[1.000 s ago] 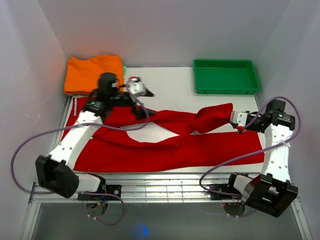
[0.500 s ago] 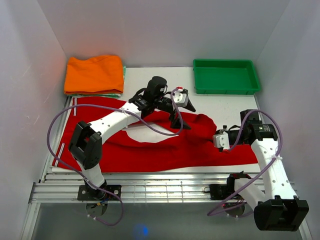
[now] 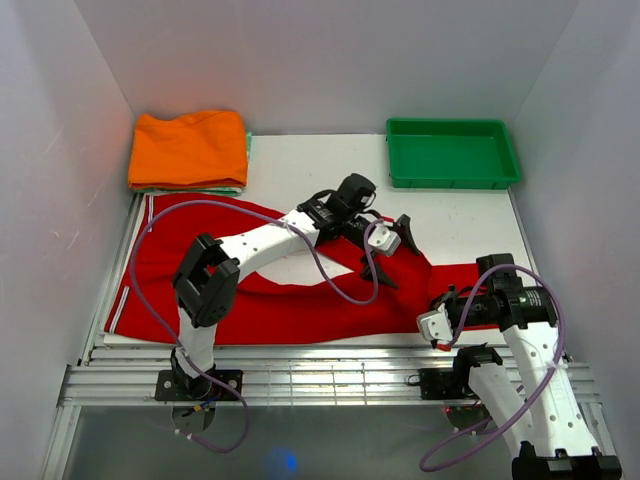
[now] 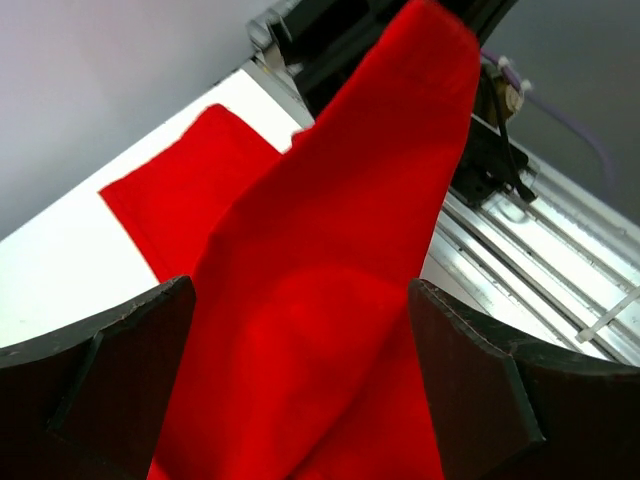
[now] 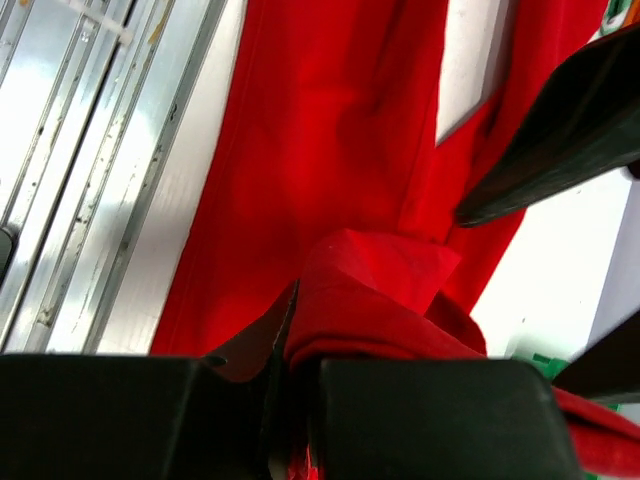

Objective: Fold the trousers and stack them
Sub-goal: Flatten the trousers out

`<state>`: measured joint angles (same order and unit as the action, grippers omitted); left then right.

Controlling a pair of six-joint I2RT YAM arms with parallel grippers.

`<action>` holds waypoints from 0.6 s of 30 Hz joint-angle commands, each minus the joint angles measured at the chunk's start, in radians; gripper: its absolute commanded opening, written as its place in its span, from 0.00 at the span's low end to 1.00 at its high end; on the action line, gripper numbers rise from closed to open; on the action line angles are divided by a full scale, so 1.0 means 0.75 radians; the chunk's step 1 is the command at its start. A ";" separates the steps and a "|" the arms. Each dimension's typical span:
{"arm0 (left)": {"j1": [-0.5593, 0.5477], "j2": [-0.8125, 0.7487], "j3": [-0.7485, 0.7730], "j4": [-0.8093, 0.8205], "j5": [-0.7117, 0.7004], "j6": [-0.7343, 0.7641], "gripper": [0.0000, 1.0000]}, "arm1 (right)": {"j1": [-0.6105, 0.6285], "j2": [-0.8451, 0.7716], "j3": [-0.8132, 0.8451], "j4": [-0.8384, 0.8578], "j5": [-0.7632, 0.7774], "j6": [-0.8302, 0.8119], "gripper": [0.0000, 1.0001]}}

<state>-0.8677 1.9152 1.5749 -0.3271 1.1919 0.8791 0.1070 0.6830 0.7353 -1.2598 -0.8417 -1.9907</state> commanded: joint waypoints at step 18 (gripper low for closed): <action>-0.113 0.285 0.287 -0.026 -0.025 0.337 0.68 | 0.009 -0.064 -0.040 -0.051 0.116 -0.843 0.08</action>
<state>-0.9432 2.1212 1.7275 -0.3206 1.1484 1.0595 0.1070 0.6064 0.6720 -1.2881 -0.7612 -1.9903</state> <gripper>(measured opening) 0.753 0.078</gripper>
